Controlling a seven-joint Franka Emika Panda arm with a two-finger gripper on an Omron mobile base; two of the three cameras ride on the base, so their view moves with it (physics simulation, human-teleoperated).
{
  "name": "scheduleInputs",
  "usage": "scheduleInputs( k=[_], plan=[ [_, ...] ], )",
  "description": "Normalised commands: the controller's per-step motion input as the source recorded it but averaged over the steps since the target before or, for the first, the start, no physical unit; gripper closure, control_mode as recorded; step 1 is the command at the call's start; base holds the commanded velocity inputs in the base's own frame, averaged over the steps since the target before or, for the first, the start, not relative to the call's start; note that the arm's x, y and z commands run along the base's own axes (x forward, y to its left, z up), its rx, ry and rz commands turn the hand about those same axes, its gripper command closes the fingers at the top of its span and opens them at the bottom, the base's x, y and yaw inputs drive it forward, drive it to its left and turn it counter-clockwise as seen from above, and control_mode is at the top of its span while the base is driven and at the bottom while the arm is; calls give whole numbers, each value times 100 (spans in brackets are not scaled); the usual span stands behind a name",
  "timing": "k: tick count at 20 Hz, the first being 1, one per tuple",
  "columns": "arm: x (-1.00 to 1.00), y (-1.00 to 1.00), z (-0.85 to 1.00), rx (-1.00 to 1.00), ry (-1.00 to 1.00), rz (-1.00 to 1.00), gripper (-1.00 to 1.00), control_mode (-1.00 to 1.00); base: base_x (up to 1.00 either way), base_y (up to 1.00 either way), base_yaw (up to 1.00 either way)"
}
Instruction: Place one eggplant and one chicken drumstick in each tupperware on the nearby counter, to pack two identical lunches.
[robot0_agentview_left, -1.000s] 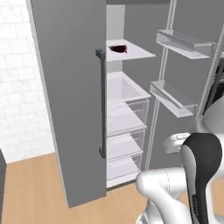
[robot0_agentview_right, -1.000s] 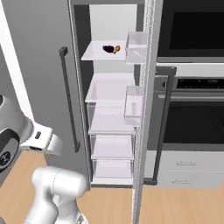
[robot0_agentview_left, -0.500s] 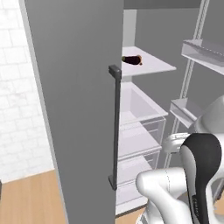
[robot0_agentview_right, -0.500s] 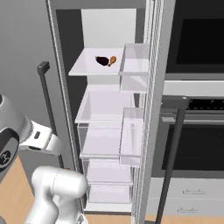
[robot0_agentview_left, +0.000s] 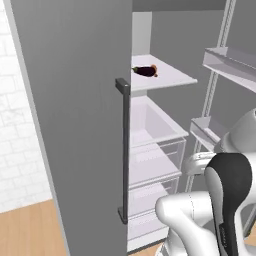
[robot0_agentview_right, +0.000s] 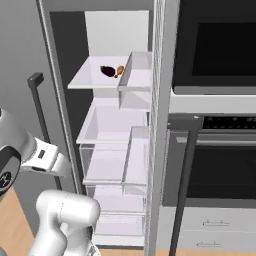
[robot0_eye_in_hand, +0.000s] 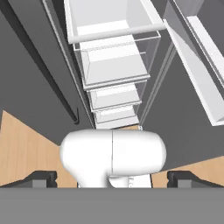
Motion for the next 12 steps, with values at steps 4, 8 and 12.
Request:
scheduleInputs(
  k=[4, 8, 12],
  plan=[
    [0, 0, 0, 0, 0, 0, -100, 100, 11, -27, 0],
    [0, 0, 0, 0, 0, 0, -100, 100, 15, -1, 0],
    [0, 0, 0, 0, 0, 0, -100, 100, 72, 0, 0]
  ],
)
